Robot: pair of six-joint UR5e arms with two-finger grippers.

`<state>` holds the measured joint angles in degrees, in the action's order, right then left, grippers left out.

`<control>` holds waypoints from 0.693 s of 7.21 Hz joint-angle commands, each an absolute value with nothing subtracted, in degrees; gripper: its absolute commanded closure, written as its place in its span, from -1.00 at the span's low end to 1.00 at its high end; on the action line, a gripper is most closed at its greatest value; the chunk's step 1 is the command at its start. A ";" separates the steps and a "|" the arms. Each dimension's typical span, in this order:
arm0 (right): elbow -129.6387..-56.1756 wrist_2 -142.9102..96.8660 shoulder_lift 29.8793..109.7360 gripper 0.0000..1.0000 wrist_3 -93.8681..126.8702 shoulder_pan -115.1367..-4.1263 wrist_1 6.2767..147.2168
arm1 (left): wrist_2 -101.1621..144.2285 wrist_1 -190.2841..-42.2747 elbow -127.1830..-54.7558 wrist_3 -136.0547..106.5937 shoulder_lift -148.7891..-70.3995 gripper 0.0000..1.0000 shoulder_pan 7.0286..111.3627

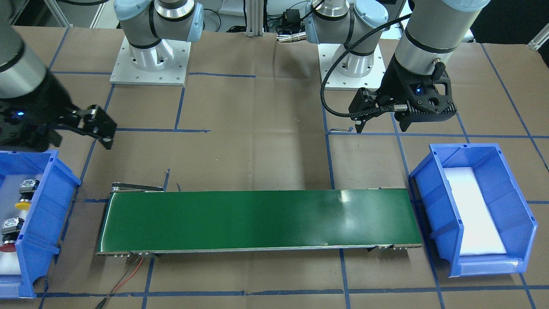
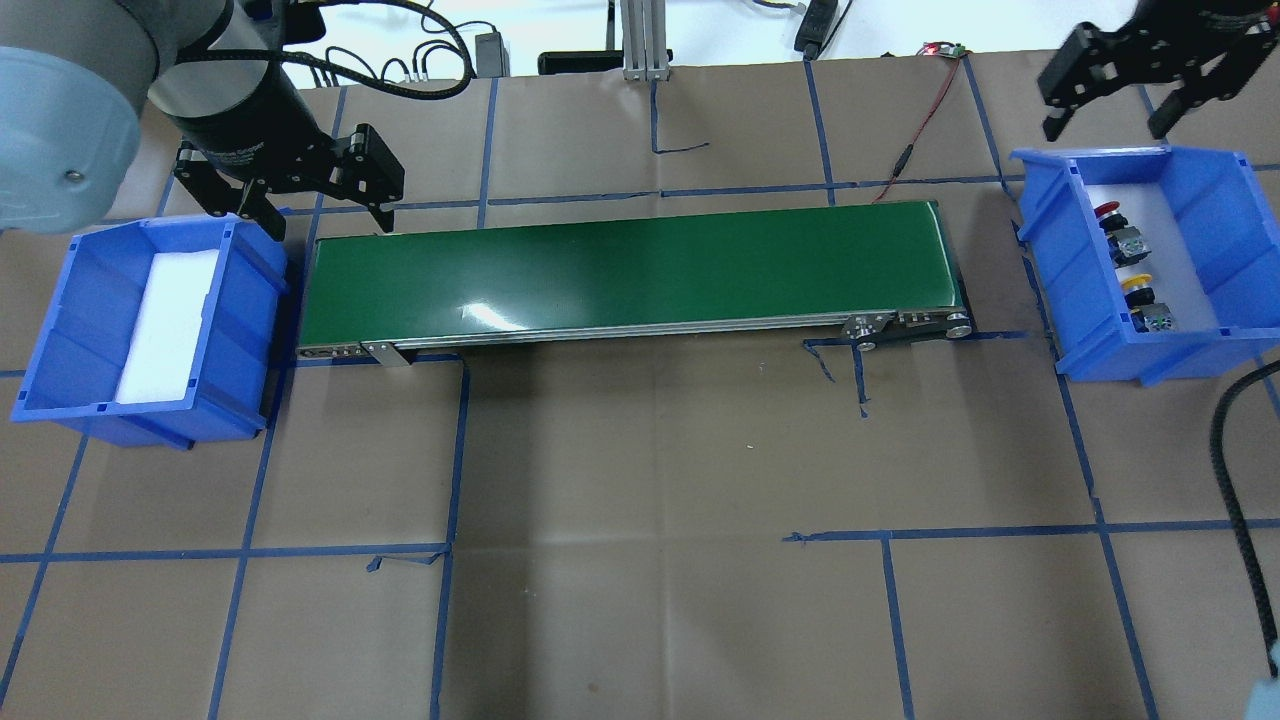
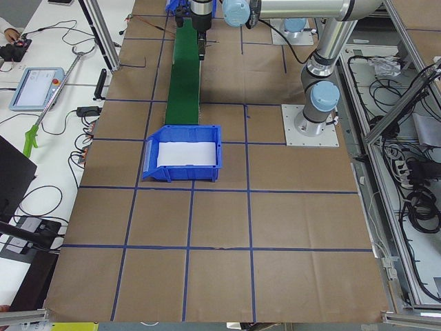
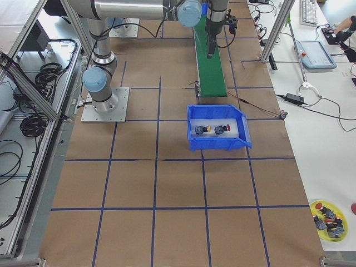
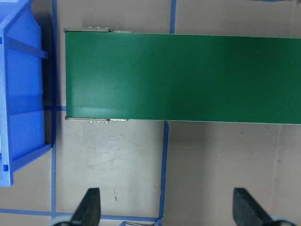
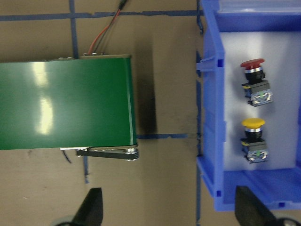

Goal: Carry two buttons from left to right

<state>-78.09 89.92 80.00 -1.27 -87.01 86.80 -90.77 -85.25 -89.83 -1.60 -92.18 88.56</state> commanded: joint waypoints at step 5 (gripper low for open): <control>-91.53 89.30 91.89 -0.99 1.05 -92.37 91.37 | -90.70 -85.25 -89.47 -1.85 -92.29 -1.00 88.51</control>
